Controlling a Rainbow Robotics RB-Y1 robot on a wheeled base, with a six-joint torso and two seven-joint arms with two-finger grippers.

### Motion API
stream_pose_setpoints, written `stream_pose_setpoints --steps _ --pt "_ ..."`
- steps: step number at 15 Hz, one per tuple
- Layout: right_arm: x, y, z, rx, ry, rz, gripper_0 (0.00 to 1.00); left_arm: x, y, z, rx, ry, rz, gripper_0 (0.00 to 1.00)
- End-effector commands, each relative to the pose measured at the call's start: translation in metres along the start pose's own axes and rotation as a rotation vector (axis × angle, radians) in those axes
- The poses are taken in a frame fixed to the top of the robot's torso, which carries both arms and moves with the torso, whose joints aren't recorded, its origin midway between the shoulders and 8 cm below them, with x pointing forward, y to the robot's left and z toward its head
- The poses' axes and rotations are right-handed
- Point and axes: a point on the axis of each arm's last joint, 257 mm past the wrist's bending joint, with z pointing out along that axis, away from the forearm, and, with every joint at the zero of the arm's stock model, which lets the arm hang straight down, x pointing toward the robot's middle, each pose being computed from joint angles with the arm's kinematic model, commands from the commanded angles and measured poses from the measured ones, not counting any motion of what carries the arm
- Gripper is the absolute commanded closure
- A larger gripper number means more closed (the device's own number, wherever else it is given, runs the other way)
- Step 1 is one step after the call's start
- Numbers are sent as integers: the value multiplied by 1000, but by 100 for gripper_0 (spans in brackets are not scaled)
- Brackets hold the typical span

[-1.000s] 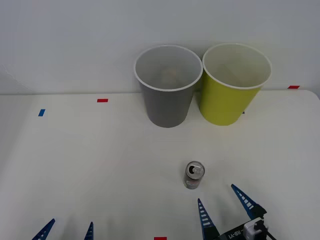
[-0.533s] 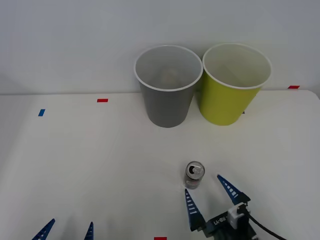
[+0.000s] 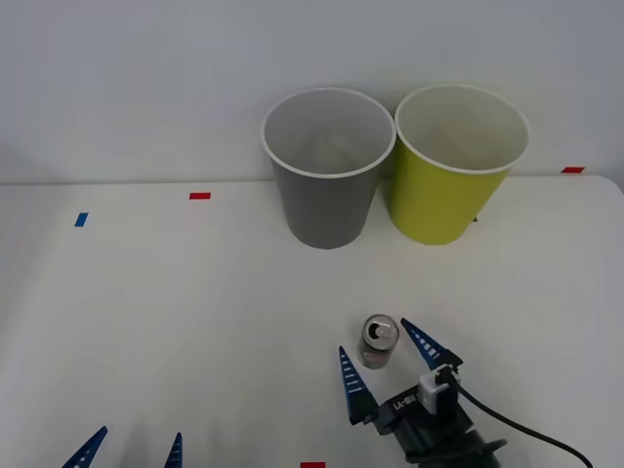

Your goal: Put cans in the gray bin and PET bottles in the light green bin.

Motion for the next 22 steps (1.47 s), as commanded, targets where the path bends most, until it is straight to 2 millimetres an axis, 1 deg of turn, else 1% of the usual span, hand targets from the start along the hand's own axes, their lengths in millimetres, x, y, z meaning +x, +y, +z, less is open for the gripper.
stream_pose_setpoints --steps 1,5,8,9,10,11,12,18,19,21,22 --pt "-4 1 10 2 -4 5 0 0 0 0 0 0 0 0" --pt "-5 -3 18 4 1 1 0 0 0 0 0 0 0 0" --pt "-5 -3 18 4 4 0 0 0 0 0 0 0 0 0" --pt "-5 -3 18 4 4 -2 14 0 0 0 0 0 0 0" --pt "-6 -2 19 4 0 3 39 0 0 0 0 0 0 0" --pt "-5 -2 19 7 2 8 55 0 0 0 0 0 0 0" --pt "-5 -2 19 8 3 10 63 0 0 0 0 0 0 0" --pt "-3 -1 21 6 13 10 65 0 0 0 0 0 0 0" --pt "-2 -2 22 5 19 2 71 0 0 0 0 0 0 0" --pt "-5 -1 27 -6 42 -9 72 0 0 0 0 0 0 0" --pt "-9 2 31 -18 99 2 75 0 0 0 0 0 0 0"
